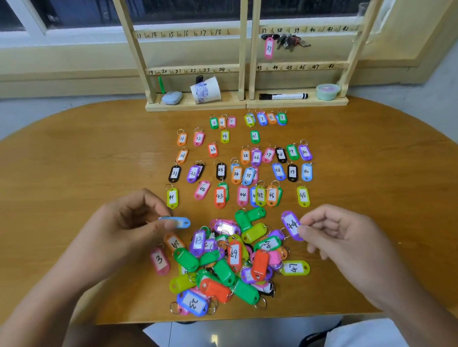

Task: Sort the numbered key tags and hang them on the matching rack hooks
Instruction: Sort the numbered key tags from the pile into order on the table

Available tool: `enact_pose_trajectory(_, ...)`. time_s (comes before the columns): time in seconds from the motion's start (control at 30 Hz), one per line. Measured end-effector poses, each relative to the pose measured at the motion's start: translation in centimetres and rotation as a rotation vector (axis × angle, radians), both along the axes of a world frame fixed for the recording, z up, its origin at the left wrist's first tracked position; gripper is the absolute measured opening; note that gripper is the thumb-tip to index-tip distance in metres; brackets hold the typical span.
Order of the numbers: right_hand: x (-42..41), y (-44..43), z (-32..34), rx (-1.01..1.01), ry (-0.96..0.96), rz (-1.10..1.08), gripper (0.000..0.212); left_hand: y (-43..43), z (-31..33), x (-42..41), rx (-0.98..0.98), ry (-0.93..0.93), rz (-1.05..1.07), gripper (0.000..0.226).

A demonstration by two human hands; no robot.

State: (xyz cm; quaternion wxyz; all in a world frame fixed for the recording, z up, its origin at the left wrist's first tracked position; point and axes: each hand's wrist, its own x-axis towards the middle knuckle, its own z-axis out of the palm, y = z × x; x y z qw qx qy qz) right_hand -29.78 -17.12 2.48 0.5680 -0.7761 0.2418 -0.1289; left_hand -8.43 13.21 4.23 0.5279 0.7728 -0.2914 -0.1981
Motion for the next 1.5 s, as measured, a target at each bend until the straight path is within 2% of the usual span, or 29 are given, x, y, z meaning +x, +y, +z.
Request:
enact_pose_trajectory(0.23,5.0,-0.9,1.7,0.086,-0.088,0.100,0.007,-3.4,0.8,2.9,-0.031,-0.010,-0.020,0.013)
enact_pose_trajectory(0.43,9.8,-1.9,2.1,0.090,-0.104,0.147,0.006,-5.7,0.8,6.6,-0.056,-0.013,0.092,0.021)
enact_pose_trajectory(0.6,12.9,-2.1,1.7,0.070,-0.059,0.160,0.005,-6.8,0.4,9.3,0.042,-0.025,0.195,0.034)
enact_pose_trajectory(0.7,14.2,-1.7,1.3,0.067,-0.045,0.151,0.007,-7.4,-0.3,9.1,0.080,0.023,0.134,0.032)
enact_pose_trajectory(0.83,14.9,-1.3,0.2,0.044,-0.060,0.116,0.012,-8.5,-1.2,8.5,0.187,-0.125,0.054,0.022)
enact_pose_trajectory(1.13,13.9,-0.8,-0.6,-0.170,-0.019,0.097,0.016,-9.9,-2.3,8.3,0.274,-0.292,0.046,0.022)
enact_pose_trajectory(1.33,12.8,-0.3,-0.6,-0.344,0.108,0.144,0.018,-9.9,-3.0,8.4,0.319,-0.362,0.053,0.022)
enact_pose_trajectory(1.5,12.8,0.1,-1.0,-0.411,0.103,0.163,0.018,-9.8,-3.4,8.5,0.336,-0.448,0.067,0.026)
